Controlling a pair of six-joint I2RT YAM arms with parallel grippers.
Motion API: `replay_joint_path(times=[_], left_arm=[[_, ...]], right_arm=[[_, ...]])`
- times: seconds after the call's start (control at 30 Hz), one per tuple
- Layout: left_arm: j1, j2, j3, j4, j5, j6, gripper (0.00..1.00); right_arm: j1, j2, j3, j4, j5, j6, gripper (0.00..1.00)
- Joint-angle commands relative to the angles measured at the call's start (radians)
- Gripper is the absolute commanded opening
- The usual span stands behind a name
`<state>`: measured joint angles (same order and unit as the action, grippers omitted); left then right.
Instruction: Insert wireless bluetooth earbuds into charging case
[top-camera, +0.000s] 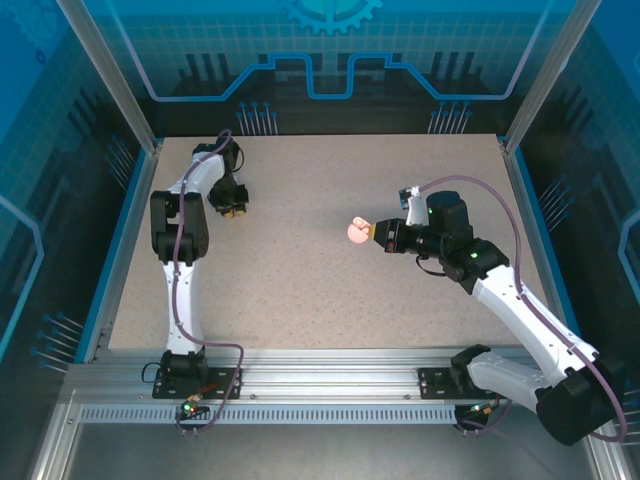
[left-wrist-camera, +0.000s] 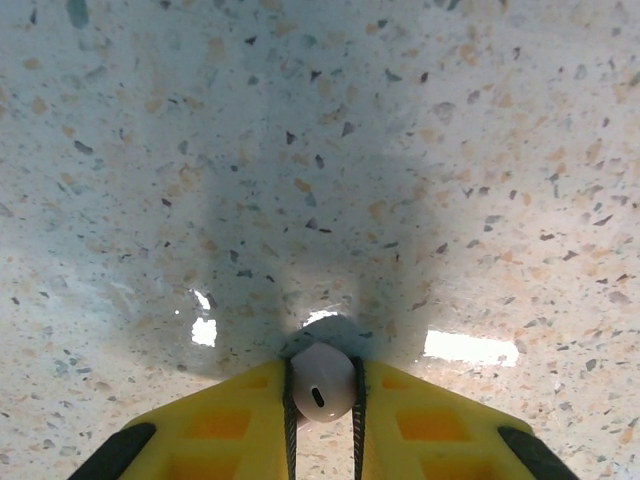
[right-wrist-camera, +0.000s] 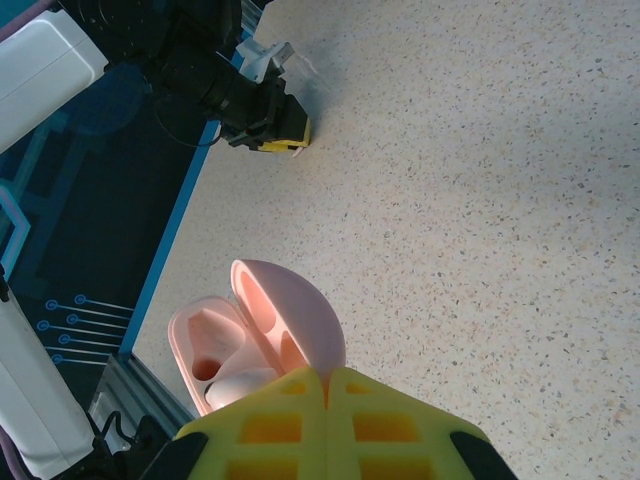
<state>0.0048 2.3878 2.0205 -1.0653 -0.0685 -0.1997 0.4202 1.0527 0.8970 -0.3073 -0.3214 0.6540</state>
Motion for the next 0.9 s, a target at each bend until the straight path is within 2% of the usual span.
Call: replay_joint_path(times=[0.0,0.2,0.4,0.67,0.87], left_arm=[[-0.01,-0.037,-0.03,0.012,0.067,0.002,0.2],[-0.065,-0.124,-0.137,0.063,0.095,-0.025,0.19],[-0.179,-0.247,-0.276,0.136,0.117,-0.112,0.19],[-0.424,-0.396,-0.536,0.35,0.133,-0.357,0.19],[-0.638,-0.42,-0.614,0.436,0.01,-0.52,0.19]], right_arm=[[0.013,-0.01,0.037,-0.003,0.005,-0.003,0.0],[0.013,-0.001,0.033,0.017,0.012,-0.007,0.0],[0.012,0.026,0.038,0.049,0.021,-0.014,0.0],[0.009,0.057,0.052,0.073,0.03,-0.027,0.0],[0.008,0.061,0.05,0.065,0.039,-0.037,0.0]])
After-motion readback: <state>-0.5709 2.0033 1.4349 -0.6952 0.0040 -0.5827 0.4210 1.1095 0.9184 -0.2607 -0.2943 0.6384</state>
